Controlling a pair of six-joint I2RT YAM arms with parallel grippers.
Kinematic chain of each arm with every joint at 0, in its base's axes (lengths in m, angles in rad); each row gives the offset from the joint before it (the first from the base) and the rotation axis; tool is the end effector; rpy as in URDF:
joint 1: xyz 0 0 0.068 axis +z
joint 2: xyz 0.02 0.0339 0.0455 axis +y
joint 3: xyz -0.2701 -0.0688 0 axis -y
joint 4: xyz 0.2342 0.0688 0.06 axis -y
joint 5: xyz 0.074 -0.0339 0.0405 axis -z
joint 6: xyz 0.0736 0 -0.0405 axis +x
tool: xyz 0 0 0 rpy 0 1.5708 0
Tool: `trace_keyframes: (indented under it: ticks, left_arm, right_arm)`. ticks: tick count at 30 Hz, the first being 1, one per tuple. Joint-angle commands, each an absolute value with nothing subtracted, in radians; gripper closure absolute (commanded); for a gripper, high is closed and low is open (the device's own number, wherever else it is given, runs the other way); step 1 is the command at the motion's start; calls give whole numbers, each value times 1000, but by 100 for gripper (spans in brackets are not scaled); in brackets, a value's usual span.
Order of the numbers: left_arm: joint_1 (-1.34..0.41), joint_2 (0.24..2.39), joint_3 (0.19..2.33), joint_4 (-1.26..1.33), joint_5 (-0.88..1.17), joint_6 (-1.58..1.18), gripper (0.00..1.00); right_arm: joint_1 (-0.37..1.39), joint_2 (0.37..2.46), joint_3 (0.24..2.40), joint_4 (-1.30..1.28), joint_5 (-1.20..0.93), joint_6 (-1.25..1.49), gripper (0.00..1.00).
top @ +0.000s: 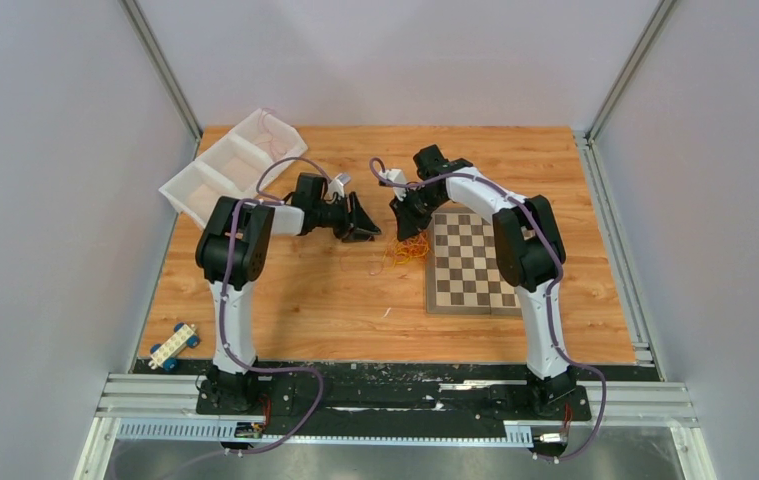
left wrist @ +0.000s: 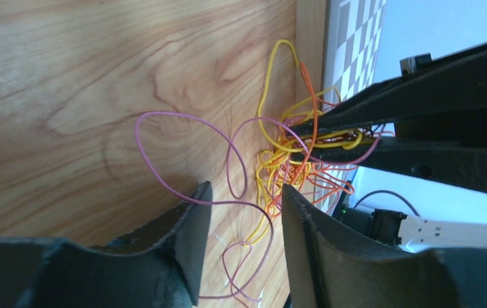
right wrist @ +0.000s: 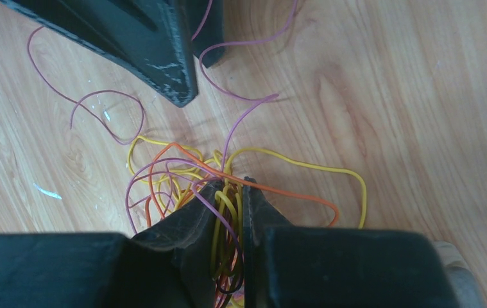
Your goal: Untangle the cables
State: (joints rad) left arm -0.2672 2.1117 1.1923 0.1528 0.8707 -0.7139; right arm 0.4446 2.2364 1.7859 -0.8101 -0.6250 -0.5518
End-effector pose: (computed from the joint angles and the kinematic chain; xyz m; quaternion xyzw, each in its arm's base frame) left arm 0.4059 -0.1695 0.1109 -0.0239 0.8502 -0.5095 0.1302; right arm 0.4009 0.2387 0.1507 -0.4910 0.8032 0.2954 0.1631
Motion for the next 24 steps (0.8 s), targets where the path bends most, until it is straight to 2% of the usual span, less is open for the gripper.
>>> trace_keyframes:
  ticks: [1, 2, 3, 4, 6, 8, 16, 24]
  left_arm:
    - [-271, 2164, 1219, 242, 848, -805, 54]
    - [-273, 2170, 1220, 249, 847, -811, 58]
    - [-273, 2174, 1222, 261, 845, -818, 68]
    - [-273, 2173, 1222, 264, 842, -820, 73]
    - [-273, 2154, 1223, 261, 832, -804, 90]
    - [-261, 2106, 1215, 245, 811, -768, 100]
    - [-122, 1719, 1180, 185, 803, -634, 100]
    - [50, 1531, 1360, 57, 810, -571, 100]
  right_arm:
    - [445, 2191, 1775, -794, -664, -559, 84]
    - [445, 2191, 1775, -794, -662, -559, 84]
    - [445, 2191, 1775, -794, -661, -558, 84]
    - [445, 2193, 1775, -795, -660, -558, 83]
    - [442, 2198, 1774, -793, -659, -553, 83]
    - [436, 2202, 1770, -793, -658, -544, 80]
    - [411, 2219, 1740, -790, -637, -536, 61]
    - [396, 2218, 1718, -788, -624, -537, 53]
